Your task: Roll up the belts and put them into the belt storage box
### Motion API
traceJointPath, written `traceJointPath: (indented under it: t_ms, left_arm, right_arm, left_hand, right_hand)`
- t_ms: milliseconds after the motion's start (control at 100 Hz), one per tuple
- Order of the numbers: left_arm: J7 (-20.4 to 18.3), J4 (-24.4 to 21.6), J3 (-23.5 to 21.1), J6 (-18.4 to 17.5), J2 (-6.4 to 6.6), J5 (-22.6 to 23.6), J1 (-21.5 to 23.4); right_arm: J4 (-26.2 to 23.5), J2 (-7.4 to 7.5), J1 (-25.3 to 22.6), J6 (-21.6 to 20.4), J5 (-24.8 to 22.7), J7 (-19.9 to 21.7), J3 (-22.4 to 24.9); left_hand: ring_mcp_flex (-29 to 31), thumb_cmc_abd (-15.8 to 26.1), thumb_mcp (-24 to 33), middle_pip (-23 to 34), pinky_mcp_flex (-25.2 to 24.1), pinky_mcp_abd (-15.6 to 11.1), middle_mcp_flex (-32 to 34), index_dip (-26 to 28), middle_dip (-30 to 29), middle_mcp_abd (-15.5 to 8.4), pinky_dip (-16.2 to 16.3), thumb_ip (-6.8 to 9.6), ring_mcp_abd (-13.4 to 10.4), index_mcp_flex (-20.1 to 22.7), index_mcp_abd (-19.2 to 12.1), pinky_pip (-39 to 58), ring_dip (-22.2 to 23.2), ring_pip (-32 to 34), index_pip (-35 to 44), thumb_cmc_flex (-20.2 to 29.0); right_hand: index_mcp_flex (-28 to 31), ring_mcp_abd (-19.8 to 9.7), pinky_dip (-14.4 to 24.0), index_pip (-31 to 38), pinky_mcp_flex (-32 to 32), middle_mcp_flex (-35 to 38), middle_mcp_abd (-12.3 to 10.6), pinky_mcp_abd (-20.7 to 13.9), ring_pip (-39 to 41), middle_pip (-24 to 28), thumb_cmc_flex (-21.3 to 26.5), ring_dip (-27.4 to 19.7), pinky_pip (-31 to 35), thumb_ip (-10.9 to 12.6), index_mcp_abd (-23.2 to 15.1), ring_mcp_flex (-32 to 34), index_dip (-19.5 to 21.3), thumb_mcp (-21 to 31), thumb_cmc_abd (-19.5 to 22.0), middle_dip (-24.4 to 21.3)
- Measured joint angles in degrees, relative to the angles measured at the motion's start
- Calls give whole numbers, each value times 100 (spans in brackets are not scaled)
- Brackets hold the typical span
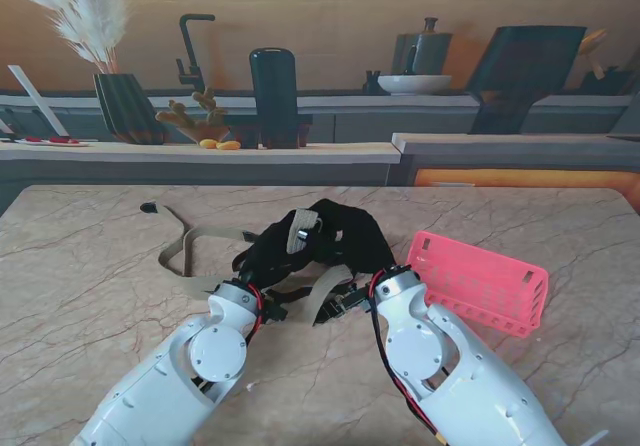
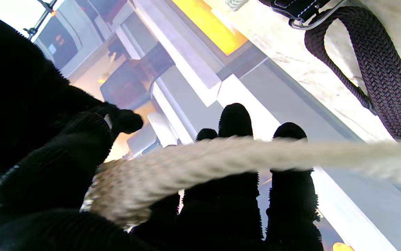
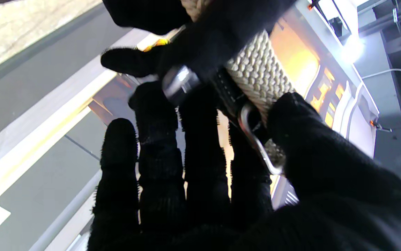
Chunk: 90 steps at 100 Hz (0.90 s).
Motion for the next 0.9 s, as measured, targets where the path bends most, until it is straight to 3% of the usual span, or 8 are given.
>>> traceJointPath:
  t_ms: [30, 60, 130, 260, 390, 630, 790, 900]
  left_arm:
    - [-2, 10, 0, -9, 7, 0, -4]
    - [-3, 26, 0, -9, 12, 0, -5]
    - [-5, 71, 1, -8, 21, 2, -5]
    - [-38, 125, -15, -60, 52, 120, -4]
    - [-19, 198, -114, -415, 86, 431, 8]
    - [-104, -182, -516, -708, 194, 402, 346]
    - [-152, -250, -528, -763, 239, 390, 397]
    - [-81, -210, -448, -734, 251, 549, 346]
  right_arm:
    - [-69, -3, -31, 12, 15, 0, 44]
    - [-144, -3, -57, 31, 47, 1, 79]
    - [-363, -4, -125, 114, 225, 45, 183]
    - [-793, -5, -266, 422, 881, 419, 418]
    - [-1129, -6, -412, 901, 1836, 795, 614]
    - [-1124, -37, -485, 1219, 1911, 748, 822]
    - [-1168, -41, -538, 1404, 2676, 1009, 979]
    - [-1314, -31, -599, 1685, 3207, 1220, 1039]
  left_hand:
    - [-28, -15, 24, -12, -73, 20, 3, -17, 0, -1, -20, -7, 51, 0, 0, -69, -20, -68, -59, 32]
    - [-148, -111, 98, -71, -136, 25, -90, -20, -3, -3, -28, 126, 55, -37, 0, -92, -31, -141, -77, 182]
    - [-292, -110, 159, -118, -338, 27, -173, -120, -54, -62, -73, 206, 66, -121, -9, -226, -82, -274, -213, 213]
    - [-689, -108, 169, -340, -750, 10, -490, -270, -244, -152, -81, 206, 105, -256, -88, -377, -207, -593, -438, 232]
    - [-769, -108, 339, -390, -802, -96, -573, -230, -284, -293, -83, 206, 34, -289, -273, -566, -346, -959, -457, 233]
    - [-769, -308, 579, 24, -805, -152, -102, 555, 278, -504, -82, 198, -22, -289, -639, -796, -482, -1249, 213, 172]
    - [-704, -348, 650, 317, -743, -159, 219, 569, 458, -634, -81, 198, -40, -279, -645, -854, -487, -1296, 213, 117]
    - [-628, -349, 653, 202, -724, -191, 127, 345, 395, -640, -81, 198, -75, -280, -569, -866, -488, -1280, 71, 120]
  right_hand:
    - [0, -78, 0, 0, -37, 12, -42, 0, -3, 25, -1, 0, 0, -2, -18, -13, 0, 0, 0, 4]
    - [0, -313, -1, 0, -46, 12, -89, 0, -4, 32, -1, 8, 0, -3, -20, -20, 0, 0, 0, 6]
    - [0, -400, -19, 0, -47, 47, -112, 0, -4, 35, -2, 8, 0, -4, -23, -20, 0, 0, 0, 8]
    - [0, -406, -51, 0, -47, 58, -110, 0, 1, 93, -2, 9, 0, -4, -24, -20, 0, 0, 0, 13]
    - [4, -351, -51, 0, -30, 59, -36, 0, 207, 245, -2, 33, 25, -5, -24, -20, 0, 0, 0, 102]
    - [54, -307, -51, 0, 21, 59, 19, 0, 334, 317, -2, 89, 126, -11, -21, -20, 0, 0, 0, 148]
    - [62, -305, 25, 0, 86, 59, 27, -49, 351, 318, -2, 98, 281, -12, 7, -20, 0, 0, 0, 148]
    - [63, -218, 156, 0, 272, 59, 114, -119, 548, 408, 0, 173, 535, -12, 81, -23, 24, 59, 0, 205]
